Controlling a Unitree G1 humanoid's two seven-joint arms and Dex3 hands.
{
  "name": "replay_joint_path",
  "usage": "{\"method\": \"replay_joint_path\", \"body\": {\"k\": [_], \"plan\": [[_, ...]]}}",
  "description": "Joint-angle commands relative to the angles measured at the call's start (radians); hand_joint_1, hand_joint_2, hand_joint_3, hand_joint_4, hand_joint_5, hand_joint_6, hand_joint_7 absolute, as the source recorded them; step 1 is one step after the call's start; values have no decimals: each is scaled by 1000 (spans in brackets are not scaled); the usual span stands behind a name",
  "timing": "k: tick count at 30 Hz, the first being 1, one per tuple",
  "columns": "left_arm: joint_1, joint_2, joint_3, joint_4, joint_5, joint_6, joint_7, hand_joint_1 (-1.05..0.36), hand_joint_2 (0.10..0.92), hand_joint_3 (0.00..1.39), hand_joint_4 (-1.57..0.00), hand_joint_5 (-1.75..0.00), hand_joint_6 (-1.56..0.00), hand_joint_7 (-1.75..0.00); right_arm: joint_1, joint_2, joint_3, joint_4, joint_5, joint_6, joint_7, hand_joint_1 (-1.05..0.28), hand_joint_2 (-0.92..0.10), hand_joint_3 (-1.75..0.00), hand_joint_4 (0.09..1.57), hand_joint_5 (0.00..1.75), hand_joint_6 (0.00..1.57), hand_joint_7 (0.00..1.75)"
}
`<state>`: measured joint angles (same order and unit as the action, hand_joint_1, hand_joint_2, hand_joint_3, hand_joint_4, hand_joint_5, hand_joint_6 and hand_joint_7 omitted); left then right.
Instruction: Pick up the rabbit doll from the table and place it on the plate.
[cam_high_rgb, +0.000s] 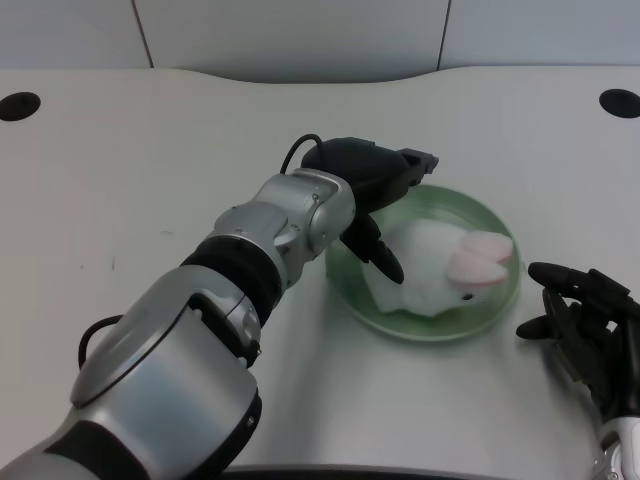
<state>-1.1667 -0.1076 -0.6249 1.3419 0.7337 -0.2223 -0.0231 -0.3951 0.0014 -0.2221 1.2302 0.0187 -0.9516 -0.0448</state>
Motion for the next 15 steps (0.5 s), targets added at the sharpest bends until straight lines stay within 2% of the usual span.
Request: {"method": "replay_joint_path", "body": {"k": [1,3,8,11,15], "plan": [[-11,15,7,-1,-6,9,-7,-1009,921,60,1,1,1,1,0,-15,-7,9,7,5,0,-345,-921,-310,908,1103,889,479],[-11,15,8,-2,-5,9,-7,-1009,921,65,1,1,1,1,-1,-15,-7,9,7,5,0,-345,-921,-310,909,1103,888,480],[70,177,159,-54,-143,-153,49,-947,921,137,-37,-25,1,1,2,-18,-3,2,3,12,1,-341,-921,-318,921,1120,888,482],[112,236,218,-76,-206,-211,10,-941,921,159,-90,-64,-4,-2,4,-16,-7,-1,18,15,31,-346,-921,-333,902,1124,883,481],[198,299,304,-114,-309,-306,-55,-922,921,190,-129,-109,-47,-26,6,-18,-2,-7,10,12,32,-358,-921,-352,880,1151,884,488]]}}
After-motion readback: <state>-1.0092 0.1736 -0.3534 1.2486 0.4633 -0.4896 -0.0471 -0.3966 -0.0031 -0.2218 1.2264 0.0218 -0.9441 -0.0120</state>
